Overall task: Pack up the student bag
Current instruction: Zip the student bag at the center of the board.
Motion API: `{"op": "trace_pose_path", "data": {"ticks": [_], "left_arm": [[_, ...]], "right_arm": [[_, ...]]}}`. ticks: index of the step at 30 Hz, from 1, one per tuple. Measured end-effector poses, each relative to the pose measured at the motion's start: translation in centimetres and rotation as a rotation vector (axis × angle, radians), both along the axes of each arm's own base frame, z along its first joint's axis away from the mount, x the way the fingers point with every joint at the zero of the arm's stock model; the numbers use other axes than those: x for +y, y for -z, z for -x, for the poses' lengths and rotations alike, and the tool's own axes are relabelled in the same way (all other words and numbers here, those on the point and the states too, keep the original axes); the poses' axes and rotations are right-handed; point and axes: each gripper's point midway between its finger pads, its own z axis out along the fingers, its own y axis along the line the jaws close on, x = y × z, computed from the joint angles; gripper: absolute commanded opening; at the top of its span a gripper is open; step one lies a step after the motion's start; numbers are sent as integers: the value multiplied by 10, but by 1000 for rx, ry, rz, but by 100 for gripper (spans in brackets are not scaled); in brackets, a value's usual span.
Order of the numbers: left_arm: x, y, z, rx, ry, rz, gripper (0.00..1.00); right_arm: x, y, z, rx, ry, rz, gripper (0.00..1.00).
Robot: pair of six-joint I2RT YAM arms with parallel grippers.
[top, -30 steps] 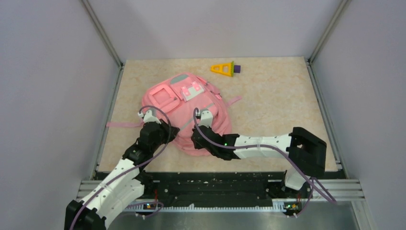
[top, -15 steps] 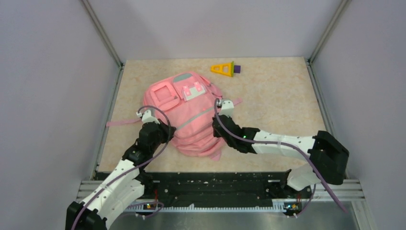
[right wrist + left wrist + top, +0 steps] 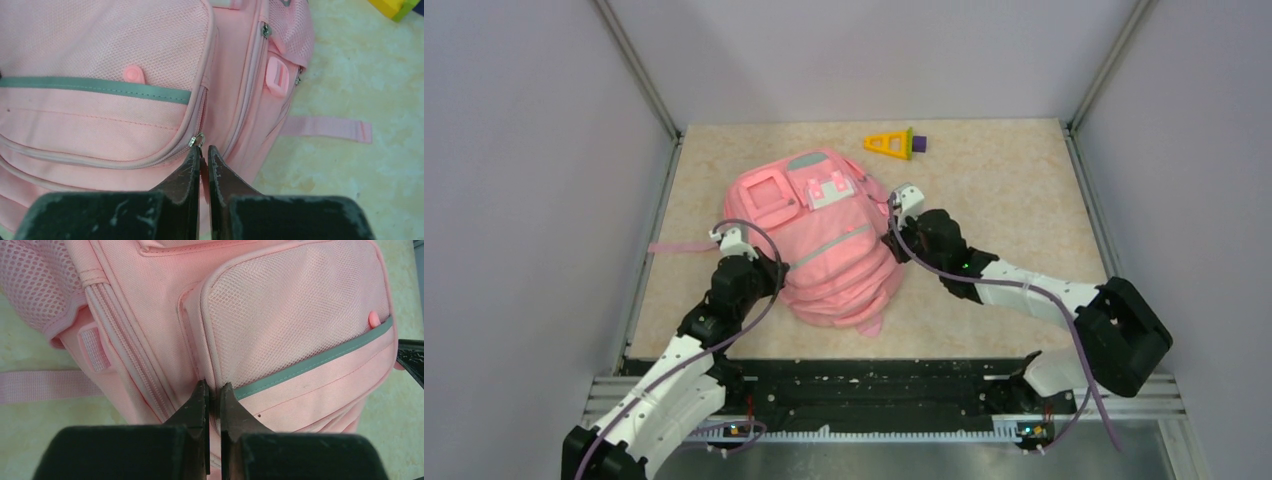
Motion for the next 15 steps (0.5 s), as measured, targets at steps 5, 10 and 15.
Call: {"op": "trace_pose_path", "data": {"ticks": [5,10,15], "left_arm": [[1,-1,-1,-8,9,-14,0],[4,-3,-3,-21,4,-31,0],[11,-4,-8,-25,-23,-45,0]], "right_arm": [[4,4,-19,-65,-129,89,0],[19,7,-45,-124,-240,202,0],[37,5,-70,-172,-315,274,0]]}}
